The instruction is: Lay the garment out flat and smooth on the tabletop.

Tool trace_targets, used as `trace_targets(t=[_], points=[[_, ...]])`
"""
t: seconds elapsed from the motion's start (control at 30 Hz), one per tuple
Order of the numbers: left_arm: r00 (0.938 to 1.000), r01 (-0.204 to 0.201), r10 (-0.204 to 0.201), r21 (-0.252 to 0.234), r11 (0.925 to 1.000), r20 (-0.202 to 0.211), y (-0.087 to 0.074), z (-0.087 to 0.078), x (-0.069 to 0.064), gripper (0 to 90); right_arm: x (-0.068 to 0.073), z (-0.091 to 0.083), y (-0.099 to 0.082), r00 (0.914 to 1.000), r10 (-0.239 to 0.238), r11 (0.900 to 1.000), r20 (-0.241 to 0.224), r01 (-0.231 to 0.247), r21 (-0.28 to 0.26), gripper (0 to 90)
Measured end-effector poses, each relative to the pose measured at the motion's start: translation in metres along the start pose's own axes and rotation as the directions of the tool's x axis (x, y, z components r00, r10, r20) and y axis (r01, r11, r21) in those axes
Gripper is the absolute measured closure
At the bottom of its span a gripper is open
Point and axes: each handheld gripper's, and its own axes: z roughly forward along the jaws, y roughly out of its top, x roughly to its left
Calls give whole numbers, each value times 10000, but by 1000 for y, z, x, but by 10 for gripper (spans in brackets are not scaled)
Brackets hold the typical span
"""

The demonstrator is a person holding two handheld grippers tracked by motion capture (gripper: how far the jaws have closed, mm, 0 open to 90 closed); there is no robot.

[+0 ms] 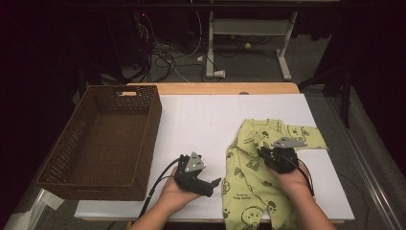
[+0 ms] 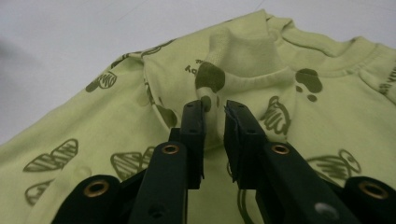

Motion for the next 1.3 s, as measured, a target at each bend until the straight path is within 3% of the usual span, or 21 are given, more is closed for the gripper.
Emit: trace_targets(t=[0.23, 0.37, 0.5, 0.63, 0.73, 0.83, 0.9, 0.97, 1.0, 1.13, 1.3], points=[[10000, 18, -18, -66, 10000, -38, 0, -3, 1, 0, -4, -19, 1, 9998, 51, 9994, 209, -44, -348, 660], [10000, 41, -41, 26, 10000, -27, -1, -1, 2, 0, -9, -18, 12, 9995, 125, 9992, 296, -114, -375, 654], [10000, -6, 6, -23, 10000, 29, -1, -2, 0, 0, -7, 4, 31, 9992, -107, 9997, 383, 115, -205, 655], [9999, 66, -66, -15, 10000, 93, -2, -2, 0, 0, -19, 30, 46, 9971, 268, 9996, 710, -276, 98, 637], [10000, 44, -44, -1, 10000, 86, -2, -2, 1, 0, -31, 47, 49, 9942, 669, 9958, 842, -718, 574, 609], [10000, 51, -51, -61, 10000, 56, -2, -4, 3, 0, -36, 60, 46, 9917, 733, 9882, 1060, -865, 1266, 577], [10000, 61, -61, -71, 10000, 39, -2, -4, 4, 0, -37, 63, 43, 9921, 860, 9851, 911, -984, 1408, 641], [10000, 63, -63, -35, 10000, 39, -2, -4, 4, 0, -34, 60, 43, 9941, 443, 9898, 987, -571, 1303, 803], [10000, 63, -63, -28, 10000, 35, -2, -3, 4, 0, -32, 58, 44, 9943, 240, 9914, 1035, -370, 1254, 831], [10000, -6, 6, -39, 10000, 47, -2, -3, 2, 0, -29, 48, 48, 9941, -18, 9964, 1088, -75, 843, 849], [10000, 81, -80, -43, 10000, 57, -2, -3, 2, 0, -27, 33, 56, 9937, 42, 10000, 1116, -33, -81, 854]])
